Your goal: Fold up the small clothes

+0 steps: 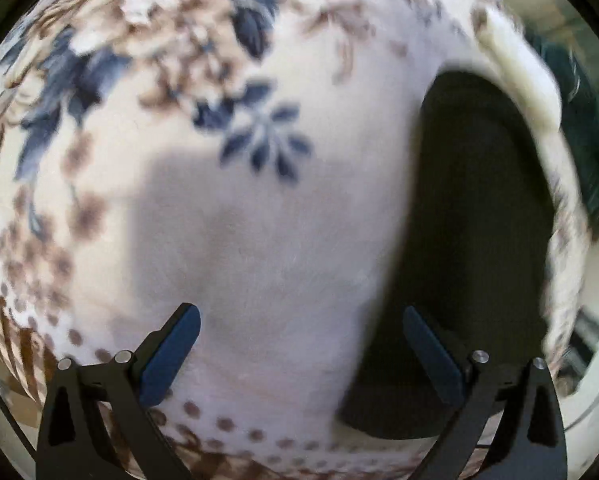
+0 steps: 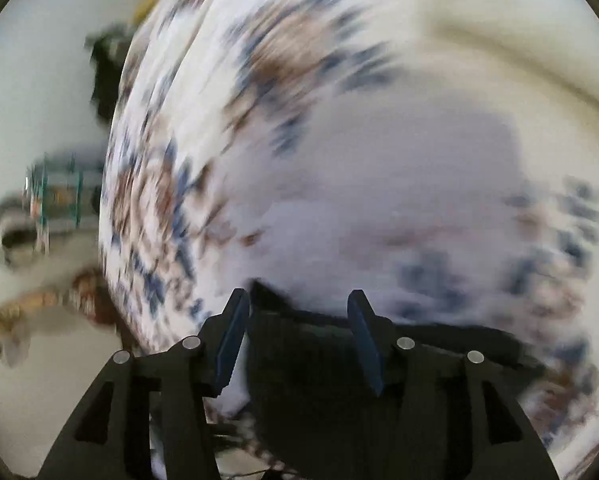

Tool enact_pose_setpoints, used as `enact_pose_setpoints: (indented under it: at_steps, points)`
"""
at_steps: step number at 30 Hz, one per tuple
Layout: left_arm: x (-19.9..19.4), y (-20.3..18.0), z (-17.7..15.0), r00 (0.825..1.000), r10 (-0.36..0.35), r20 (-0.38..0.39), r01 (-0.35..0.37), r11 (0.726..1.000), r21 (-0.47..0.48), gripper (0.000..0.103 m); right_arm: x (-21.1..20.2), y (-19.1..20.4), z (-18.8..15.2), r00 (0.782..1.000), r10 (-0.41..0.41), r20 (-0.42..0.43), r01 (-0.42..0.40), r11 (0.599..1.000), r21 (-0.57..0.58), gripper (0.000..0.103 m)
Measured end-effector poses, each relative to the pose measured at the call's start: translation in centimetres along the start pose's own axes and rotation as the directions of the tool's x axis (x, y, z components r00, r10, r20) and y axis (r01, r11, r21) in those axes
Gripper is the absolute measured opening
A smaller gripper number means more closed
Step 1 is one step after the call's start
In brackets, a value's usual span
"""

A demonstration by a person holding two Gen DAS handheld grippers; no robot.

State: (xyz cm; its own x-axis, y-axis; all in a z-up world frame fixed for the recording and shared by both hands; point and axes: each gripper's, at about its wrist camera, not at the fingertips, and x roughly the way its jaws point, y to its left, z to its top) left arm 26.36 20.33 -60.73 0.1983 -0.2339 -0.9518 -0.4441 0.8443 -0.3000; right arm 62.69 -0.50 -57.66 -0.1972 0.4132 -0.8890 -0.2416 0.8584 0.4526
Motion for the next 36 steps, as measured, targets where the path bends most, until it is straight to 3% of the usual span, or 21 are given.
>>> enact_pose_setpoints:
  at_steps: [2,5,7,10,12,13,14,15,17,18,23,27,29,31,33,36]
  points:
    - [-1.3,-0.7,1.5,0.998,-0.050,0.033,0.051,0.999,-0.014,0.103,-3.3,-4.8,-2.0,0.998,-0.040,0.057,0.036,0.997,0.071,0.059]
    - [-1.3,-3.1,4.4,0.992,-0.109,0.057,0.107,0.994,0.033,0.103,-5.7,-13.2,-5.5,0.996,-0.052,0.075,0.033,0.971,0.237,0.060]
    - [0.1,-5.4,6.2,0.990,-0.126,0.059,0.121,0.989,0.084,0.103,-4.9,-17.2,-8.0,0.997,-0.047,0.062,0.026,0.950,0.312,0.061]
    - [2.9,-7.9,9.6,0.988,-0.154,0.035,0.148,0.980,0.133,0.103,-3.0,-20.0,-10.4,0.998,-0.003,0.071,-0.021,0.944,0.330,0.060]
    - [4.0,-8.7,10.6,0.983,-0.182,0.017,0.178,0.974,0.137,0.083,-1.1,-21.1,-11.0,0.994,0.074,0.080,-0.097,0.937,0.337,0.060]
    - [4.6,-9.1,11.0,0.982,-0.189,0.002,0.187,0.973,0.135,0.058,-0.1,-21.5,-11.0,0.991,0.093,0.092,-0.119,0.934,0.337,0.060]
    - [4.6,-9.4,11.1,0.980,-0.199,-0.009,0.198,0.972,0.127,0.042,0.8,-21.6,-11.0,0.991,0.088,0.099,-0.116,0.934,0.338,0.061]
    - [4.7,-9.6,11.3,0.979,-0.203,-0.007,0.203,0.972,0.116,0.041,1.7,-21.8,-10.8,0.989,0.103,0.106,-0.133,0.934,0.331,0.060]
    - [4.2,-9.6,11.1,0.977,-0.211,0.014,0.209,0.974,0.090,0.031,3.5,-21.3,-10.9,0.983,0.116,0.140,-0.158,0.926,0.343,0.022]
    - [3.9,-9.5,11.0,0.975,-0.220,0.021,0.218,0.973,0.074,0.030,4.4,-20.8,-11.0,0.979,0.110,0.172,-0.166,0.921,0.352,0.008]
    - [3.4,-9.0,10.8,0.971,-0.239,0.025,0.238,0.971,0.027,0.031,3.0,-20.1,-11.0,0.961,0.016,0.276,-0.132,0.904,0.407,0.007]
    - [2.7,-9.4,11.1,0.975,-0.222,0.000,0.222,0.975,0.032,0.036,3.9,-21.4,-9.9,0.978,-0.007,0.208,-0.086,0.897,0.434,0.008]
    - [1.5,-9.4,10.7,0.977,-0.214,0.009,0.214,0.976,0.034,0.038,3.5,-21.7,-10.1,0.980,0.032,0.199,-0.120,0.886,0.447,0.019]
    - [-0.5,-8.9,9.4,0.984,-0.175,0.042,0.172,0.983,0.058,0.038,1.9,-22.4,-11.7,0.980,0.065,0.190,-0.149,0.869,0.471,0.041]
    - [-1.8,-8.4,7.5,0.994,-0.086,0.070,0.079,0.993,0.093,0.038,0.5,-23.1,-14.0,0.979,0.106,0.173,-0.180,0.850,0.495,0.049]
    - [-2.6,-6.2,3.6,0.995,0.066,0.071,-0.073,0.992,0.102,0.045,-0.3,-23.8,-18.6,0.979,0.143,0.143,-0.198,0.815,0.544,0.049]
